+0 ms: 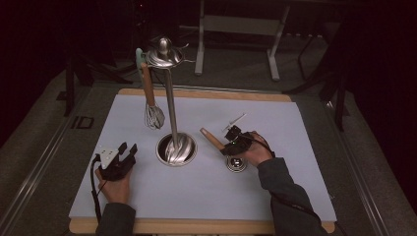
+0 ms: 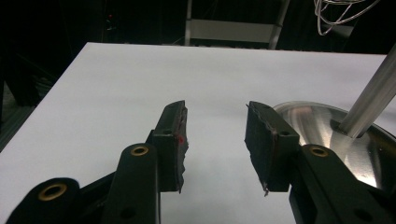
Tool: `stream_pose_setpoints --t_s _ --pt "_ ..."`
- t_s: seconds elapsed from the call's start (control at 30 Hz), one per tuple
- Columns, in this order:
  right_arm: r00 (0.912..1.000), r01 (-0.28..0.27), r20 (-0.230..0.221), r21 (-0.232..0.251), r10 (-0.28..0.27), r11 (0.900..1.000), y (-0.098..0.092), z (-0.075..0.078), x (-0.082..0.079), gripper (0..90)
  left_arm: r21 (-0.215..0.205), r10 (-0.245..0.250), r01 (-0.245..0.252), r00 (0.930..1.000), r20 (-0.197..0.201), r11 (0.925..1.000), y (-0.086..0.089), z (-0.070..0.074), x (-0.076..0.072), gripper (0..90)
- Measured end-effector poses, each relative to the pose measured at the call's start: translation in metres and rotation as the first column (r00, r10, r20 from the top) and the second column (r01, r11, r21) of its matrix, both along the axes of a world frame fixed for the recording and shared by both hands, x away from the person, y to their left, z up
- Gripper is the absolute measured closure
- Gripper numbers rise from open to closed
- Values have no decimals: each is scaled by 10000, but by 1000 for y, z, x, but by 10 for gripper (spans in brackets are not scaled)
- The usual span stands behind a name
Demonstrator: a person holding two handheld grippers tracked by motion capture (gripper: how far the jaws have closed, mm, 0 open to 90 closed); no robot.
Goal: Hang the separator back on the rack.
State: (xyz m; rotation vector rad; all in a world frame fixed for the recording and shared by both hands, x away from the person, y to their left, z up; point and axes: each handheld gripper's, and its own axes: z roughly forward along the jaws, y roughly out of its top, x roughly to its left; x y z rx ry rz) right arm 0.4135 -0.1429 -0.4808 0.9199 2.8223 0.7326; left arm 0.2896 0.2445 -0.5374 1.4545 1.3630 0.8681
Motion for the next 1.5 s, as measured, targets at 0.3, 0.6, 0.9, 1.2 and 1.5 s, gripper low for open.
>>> stream_pose_setpoints --t_s 0.3,0.6,0.9,1.2,1.5 --pt "9962 -91 870 706 30 9975 -1 15 -7 712 3 -10 10 10000 -25 10000 0 0 0 583" --pt "9821 -446 1876 1390 179 9893 4 35 -20 713 11 -8 8 10000 -30 10000 0 0 0 583" --pt "9679 -990 2461 1829 519 9781 9 54 -36 713 -1 -11 11 10000 -46 10000 0 0 0 582" --pt "9482 -1429 3083 1976 769 9698 17 73 -50 712 -45 -2 1 10000 -34 10000 0 0 0 581" --pt "9361 -1419 3473 2284 555 9632 17 82 -54 712 -69 -4 4 10000 -32 10000 0 0 0 581"
